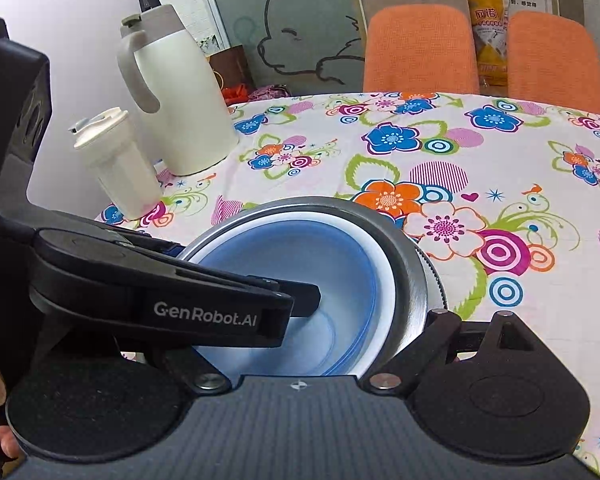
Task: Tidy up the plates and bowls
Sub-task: 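Lift and carry the nested bowls with the left tool toward the plates, then lower the nested bowls onto the plate stack and open the left tool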
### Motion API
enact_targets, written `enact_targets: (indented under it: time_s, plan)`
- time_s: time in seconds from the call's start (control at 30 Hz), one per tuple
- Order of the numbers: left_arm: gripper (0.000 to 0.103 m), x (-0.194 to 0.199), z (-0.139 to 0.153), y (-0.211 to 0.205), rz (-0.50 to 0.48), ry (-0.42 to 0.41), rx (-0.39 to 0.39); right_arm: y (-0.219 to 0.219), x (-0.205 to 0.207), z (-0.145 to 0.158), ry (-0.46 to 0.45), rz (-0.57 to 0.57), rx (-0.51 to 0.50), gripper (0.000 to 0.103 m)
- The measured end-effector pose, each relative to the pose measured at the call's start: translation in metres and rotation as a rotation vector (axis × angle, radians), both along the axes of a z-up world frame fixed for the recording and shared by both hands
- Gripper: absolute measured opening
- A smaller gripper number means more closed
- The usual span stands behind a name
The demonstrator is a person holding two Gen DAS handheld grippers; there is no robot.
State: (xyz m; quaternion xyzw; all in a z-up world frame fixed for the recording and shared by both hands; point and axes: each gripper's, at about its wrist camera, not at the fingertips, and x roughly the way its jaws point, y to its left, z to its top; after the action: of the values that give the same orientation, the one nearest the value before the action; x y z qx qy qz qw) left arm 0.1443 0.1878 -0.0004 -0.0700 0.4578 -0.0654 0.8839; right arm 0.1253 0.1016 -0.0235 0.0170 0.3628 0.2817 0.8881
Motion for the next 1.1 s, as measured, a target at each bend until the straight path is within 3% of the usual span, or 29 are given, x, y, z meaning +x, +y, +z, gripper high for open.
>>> enact_targets:
  time_s: [0.27, 0.43, 0.57, 0.8, 1.1]
  plan:
    - [0.059, 0.002, -0.004, 0.000, -0.012, -0.018, 0.006, -0.001, 0.004, -0.006, 0.018, -0.005, 0.018, 0.078]
    - [0.068, 0.000, -0.006, -0.001, -0.019, -0.045, -0.012, -0.007, 0.009, -0.013, 0.072, -0.008, 0.064, 0.077]
    - [0.072, -0.003, -0.003, -0.003, -0.015, -0.083, 0.014, -0.009, 0.008, -0.012, 0.072, -0.008, 0.082, 0.076]
    - [0.072, -0.007, 0.004, 0.002, -0.010, -0.107, -0.022, -0.020, 0.006, -0.008, 0.066, -0.039, 0.109, 0.076]
    - [0.073, -0.015, 0.013, 0.003, 0.024, -0.149, -0.001, -0.025, 0.006, -0.002, 0.043, -0.054, 0.108, 0.076]
